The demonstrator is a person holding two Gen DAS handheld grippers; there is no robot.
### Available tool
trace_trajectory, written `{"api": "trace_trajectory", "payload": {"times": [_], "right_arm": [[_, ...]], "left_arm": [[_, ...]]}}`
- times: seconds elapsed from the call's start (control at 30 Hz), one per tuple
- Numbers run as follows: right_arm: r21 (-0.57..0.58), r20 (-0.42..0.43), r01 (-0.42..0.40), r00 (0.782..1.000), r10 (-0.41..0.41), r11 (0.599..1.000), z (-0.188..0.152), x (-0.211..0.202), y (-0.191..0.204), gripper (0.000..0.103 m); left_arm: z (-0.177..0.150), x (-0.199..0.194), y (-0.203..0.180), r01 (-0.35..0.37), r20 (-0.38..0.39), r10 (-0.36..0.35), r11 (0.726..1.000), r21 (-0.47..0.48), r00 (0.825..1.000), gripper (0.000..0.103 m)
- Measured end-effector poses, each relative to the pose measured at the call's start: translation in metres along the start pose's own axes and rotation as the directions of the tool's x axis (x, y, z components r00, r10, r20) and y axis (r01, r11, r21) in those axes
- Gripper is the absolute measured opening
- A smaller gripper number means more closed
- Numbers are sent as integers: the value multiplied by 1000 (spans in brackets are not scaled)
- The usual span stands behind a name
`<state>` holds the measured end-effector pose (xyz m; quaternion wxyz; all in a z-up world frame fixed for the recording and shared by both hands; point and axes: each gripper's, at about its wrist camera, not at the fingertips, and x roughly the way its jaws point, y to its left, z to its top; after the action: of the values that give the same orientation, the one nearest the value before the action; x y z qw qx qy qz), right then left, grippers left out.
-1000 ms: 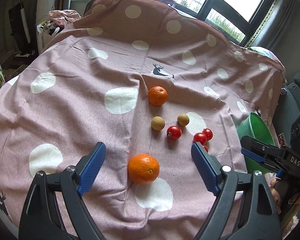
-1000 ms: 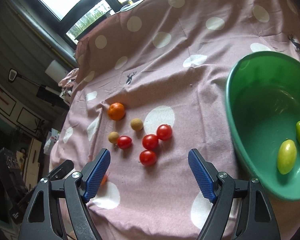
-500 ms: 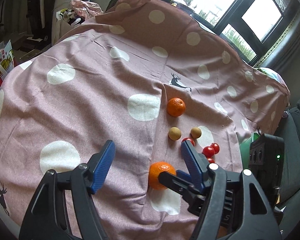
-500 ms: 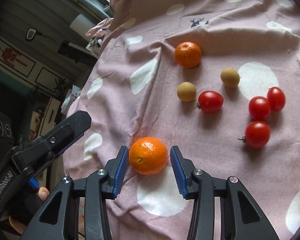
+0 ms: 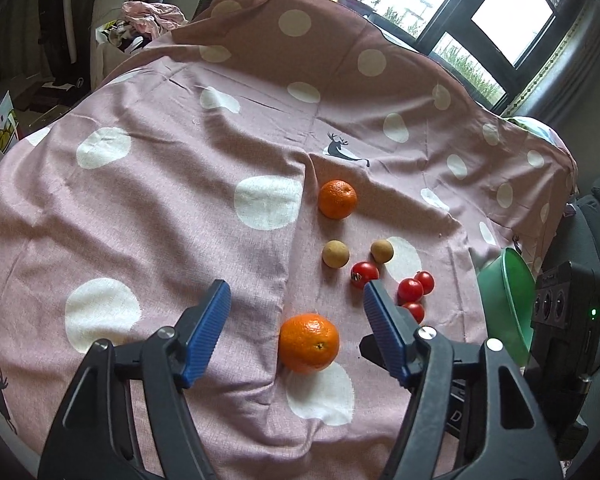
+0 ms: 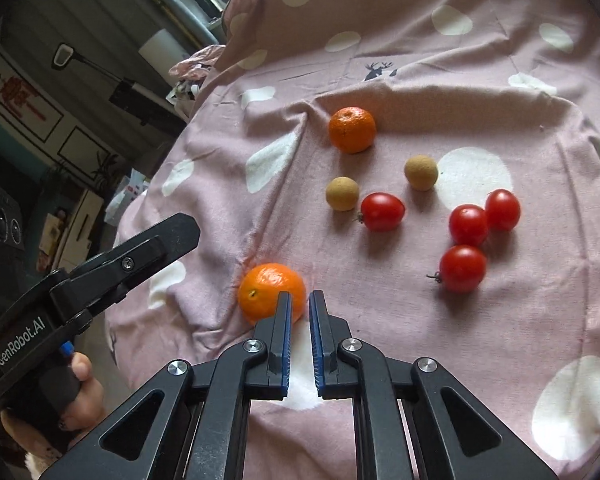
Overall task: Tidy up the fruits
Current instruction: 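Close the right gripper around the large orange, then carry the large orange with the right gripper over the green bowl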
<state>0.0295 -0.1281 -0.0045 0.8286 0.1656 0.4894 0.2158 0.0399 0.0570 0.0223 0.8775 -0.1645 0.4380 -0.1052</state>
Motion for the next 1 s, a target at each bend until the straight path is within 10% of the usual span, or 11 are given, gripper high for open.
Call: {"api": "trace_trajectory", "payload": {"times": [0.17,0.7,1.0], "right_arm": [[104,-17,-108,994,110,989,8,10,-8,50],[112,-45,-59,997,64,992,5,19,-7,47],[192,-79,145,988,-132,971,-8,-18,-69,47]], "left_arm": [[3,-3,6,-5,15,5,1000,-21,1000,68],[0,1,0,-3,-1,3,1000,-4,1000,68],[-14,15,-37,36,-26,-33,994,107,999,63]]}}
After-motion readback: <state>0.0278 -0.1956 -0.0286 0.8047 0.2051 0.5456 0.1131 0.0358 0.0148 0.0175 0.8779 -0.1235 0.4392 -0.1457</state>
